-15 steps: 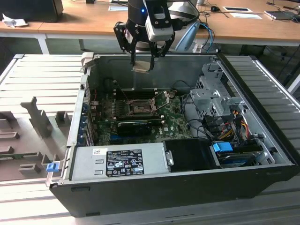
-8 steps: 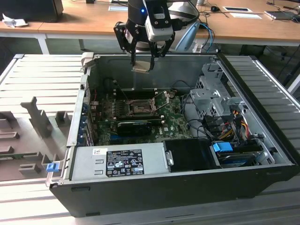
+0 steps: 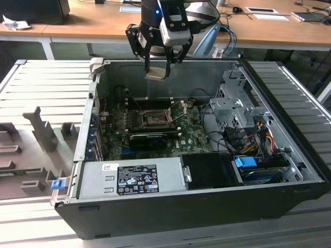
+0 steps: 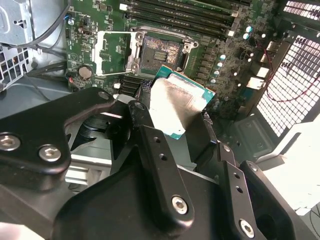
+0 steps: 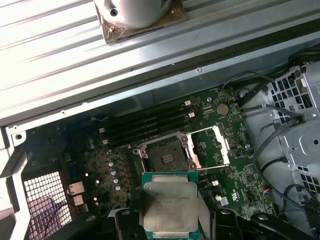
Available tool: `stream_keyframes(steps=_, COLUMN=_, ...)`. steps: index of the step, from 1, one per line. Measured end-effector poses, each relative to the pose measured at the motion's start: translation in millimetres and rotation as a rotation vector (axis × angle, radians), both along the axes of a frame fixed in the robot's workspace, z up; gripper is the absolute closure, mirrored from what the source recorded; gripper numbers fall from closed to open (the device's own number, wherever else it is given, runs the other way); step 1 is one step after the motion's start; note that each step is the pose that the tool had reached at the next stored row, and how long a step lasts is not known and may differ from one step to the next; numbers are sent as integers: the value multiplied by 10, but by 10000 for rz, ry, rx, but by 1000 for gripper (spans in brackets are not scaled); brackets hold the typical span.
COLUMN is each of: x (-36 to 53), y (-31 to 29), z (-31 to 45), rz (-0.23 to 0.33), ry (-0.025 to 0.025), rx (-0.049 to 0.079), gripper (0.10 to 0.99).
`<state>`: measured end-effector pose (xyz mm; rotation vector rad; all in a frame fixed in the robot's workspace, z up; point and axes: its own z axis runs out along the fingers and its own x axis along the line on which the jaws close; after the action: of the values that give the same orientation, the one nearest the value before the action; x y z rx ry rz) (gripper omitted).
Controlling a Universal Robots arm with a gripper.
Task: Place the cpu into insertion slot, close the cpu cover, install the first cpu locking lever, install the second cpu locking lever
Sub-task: 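Place the cpu into insertion slot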
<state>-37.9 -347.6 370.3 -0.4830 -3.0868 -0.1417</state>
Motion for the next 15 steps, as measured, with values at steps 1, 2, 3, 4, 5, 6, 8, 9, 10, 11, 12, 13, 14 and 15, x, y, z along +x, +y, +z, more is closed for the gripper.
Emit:
stream_keyframes(steps=1, x=0, y=0, z=0, rz=-18, ry=0, rx=0, gripper=561)
stream_keyframes(steps=2, x=0, y=0, z=-1, rz=-32, ry=-1, rx=0, gripper=561)
stream_keyframes(steps=3, x=0, y=0, z=-1, rz=-44, ry=0, rx=0, gripper=561)
stream_keyframes(steps=4, x=0, y=0, z=-1, rz=-63, ry=-1, rx=0, gripper=561)
stream_keyframes(steps=5, x=0, y=0, z=-2, rz=-86, ry=-1, rx=0, gripper=561)
stream_keyframes(steps=6, x=0, y=0, z=-2, rz=-102, ry=0, rx=0, gripper=561)
stream_keyframes(steps=8, x=0, y=0, z=-3, rz=-140, ry=0, rx=0, gripper=561)
stream_keyframes(steps=9, x=0, y=0, z=-3, rz=-179, ry=-1, rx=0, gripper=561)
stream_keyframes(steps=10, x=0, y=0, z=-4, rz=-246, ry=0, rx=0, gripper=561)
stream_keyframes(steps=11, x=0, y=0, z=-5, rz=-307, ry=0, rx=0, gripper=561)
stream_keyframes(steps=12, x=0, y=0, z=-5, rz=-363, ry=0, rx=0, gripper=561)
stream_keyframes(steps=13, x=0, y=0, z=-6, rz=-393, ry=0, rx=0, gripper=561)
stream_keyframes(steps=14, x=0, y=0, z=-7, rz=-453, ry=-1, rx=0, gripper=561)
stream_keyframes(steps=15, x=0, y=0, z=-7, rz=-495, ry=0, rx=0, gripper=561)
